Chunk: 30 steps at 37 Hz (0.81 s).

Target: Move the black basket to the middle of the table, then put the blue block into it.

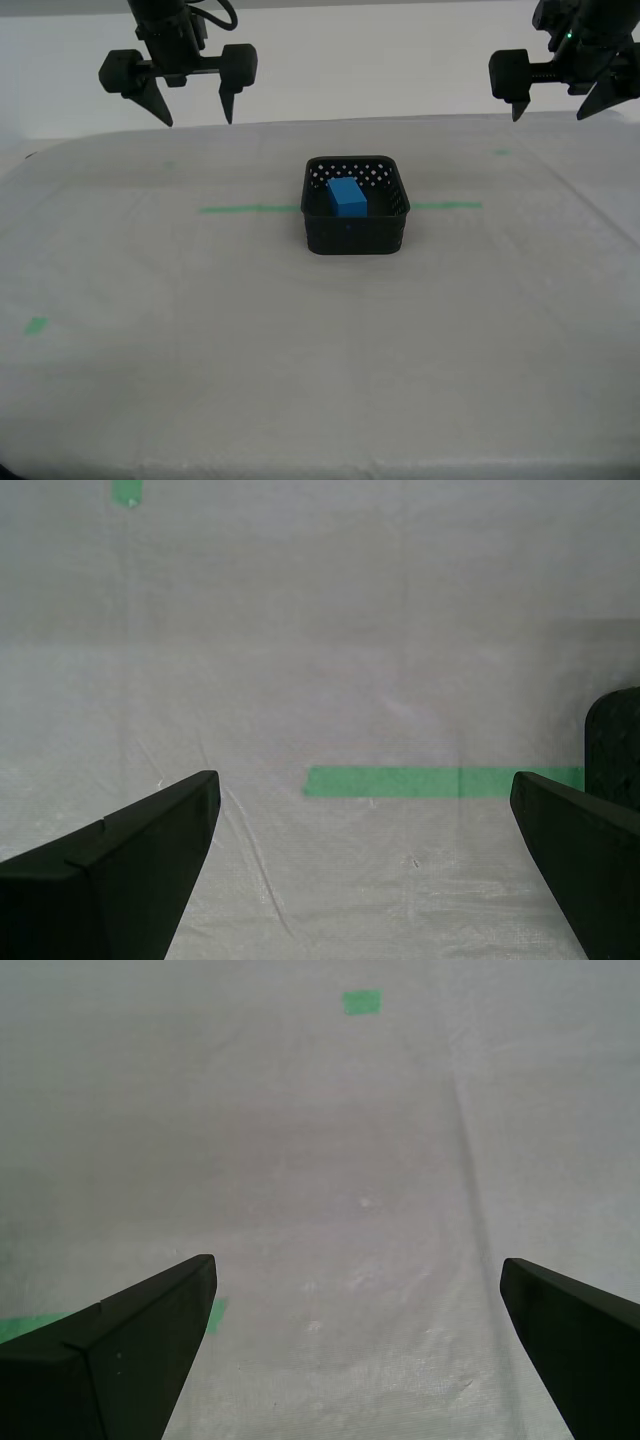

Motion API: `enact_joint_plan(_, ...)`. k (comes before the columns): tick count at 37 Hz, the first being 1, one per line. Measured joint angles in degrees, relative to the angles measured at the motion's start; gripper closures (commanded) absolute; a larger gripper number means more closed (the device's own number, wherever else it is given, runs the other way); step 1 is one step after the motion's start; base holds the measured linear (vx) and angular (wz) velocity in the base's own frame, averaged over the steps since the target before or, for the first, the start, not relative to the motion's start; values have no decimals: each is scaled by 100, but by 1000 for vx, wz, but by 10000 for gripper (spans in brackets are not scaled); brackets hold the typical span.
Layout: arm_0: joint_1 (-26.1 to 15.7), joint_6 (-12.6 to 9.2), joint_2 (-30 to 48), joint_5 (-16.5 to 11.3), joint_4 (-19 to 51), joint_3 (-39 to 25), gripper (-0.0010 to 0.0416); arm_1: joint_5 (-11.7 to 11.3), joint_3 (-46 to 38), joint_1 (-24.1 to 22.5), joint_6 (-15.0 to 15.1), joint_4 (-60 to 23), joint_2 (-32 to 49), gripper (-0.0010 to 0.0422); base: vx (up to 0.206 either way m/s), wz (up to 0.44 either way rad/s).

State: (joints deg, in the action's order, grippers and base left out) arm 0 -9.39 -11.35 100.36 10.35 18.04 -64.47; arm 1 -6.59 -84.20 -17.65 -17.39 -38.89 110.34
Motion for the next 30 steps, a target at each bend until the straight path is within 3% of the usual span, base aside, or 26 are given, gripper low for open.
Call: enact_joint_plan(30,0,0,0,0,0,0,7,0,0,0,0,4,0,12,0,0)
